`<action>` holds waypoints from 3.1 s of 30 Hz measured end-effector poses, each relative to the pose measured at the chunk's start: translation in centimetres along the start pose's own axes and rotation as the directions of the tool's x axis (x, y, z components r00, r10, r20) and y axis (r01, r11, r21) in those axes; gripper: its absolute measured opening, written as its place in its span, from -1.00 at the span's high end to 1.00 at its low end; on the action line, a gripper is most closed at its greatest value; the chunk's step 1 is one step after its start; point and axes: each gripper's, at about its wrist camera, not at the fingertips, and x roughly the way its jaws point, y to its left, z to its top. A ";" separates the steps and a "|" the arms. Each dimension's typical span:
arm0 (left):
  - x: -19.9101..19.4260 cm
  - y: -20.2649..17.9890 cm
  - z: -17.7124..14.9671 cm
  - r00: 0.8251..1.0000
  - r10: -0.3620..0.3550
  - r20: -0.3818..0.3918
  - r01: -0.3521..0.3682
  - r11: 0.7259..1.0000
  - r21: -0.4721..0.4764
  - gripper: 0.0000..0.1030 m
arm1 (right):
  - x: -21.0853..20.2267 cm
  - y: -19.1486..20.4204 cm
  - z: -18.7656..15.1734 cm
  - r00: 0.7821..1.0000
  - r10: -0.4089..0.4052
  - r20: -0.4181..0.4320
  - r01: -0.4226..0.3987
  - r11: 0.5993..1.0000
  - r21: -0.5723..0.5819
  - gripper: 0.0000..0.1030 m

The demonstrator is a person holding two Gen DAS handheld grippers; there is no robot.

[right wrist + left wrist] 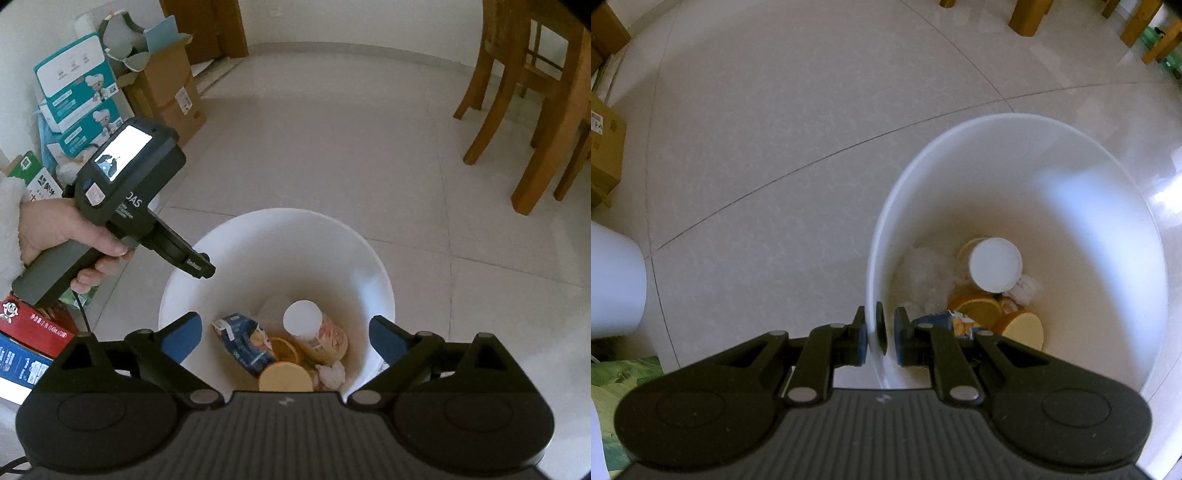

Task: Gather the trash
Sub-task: 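Carry the orange peel over the bin and open the right tool, then reach the right tool to the red snack wrapper and grasp it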

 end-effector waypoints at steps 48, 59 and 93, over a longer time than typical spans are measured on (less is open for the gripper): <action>-0.3 0.6 0.2 1.000 -0.014 -0.001 0.014 0.999 -0.030 0.78 | 14.0 -21.2 -27.0 0.901 -0.356 -0.249 0.433 0.781 0.450 -1.00; -0.2 0.5 0.2 1.000 -0.011 0.000 0.011 1.000 -0.027 0.78 | 19.4 -25.5 -26.9 0.897 -0.304 -0.320 0.426 0.788 0.445 -1.00; -0.4 0.6 0.1 1.000 -0.010 -0.001 0.010 1.000 -0.028 0.78 | 19.9 -25.3 -27.5 0.881 -0.294 -0.371 0.464 0.696 0.549 -0.22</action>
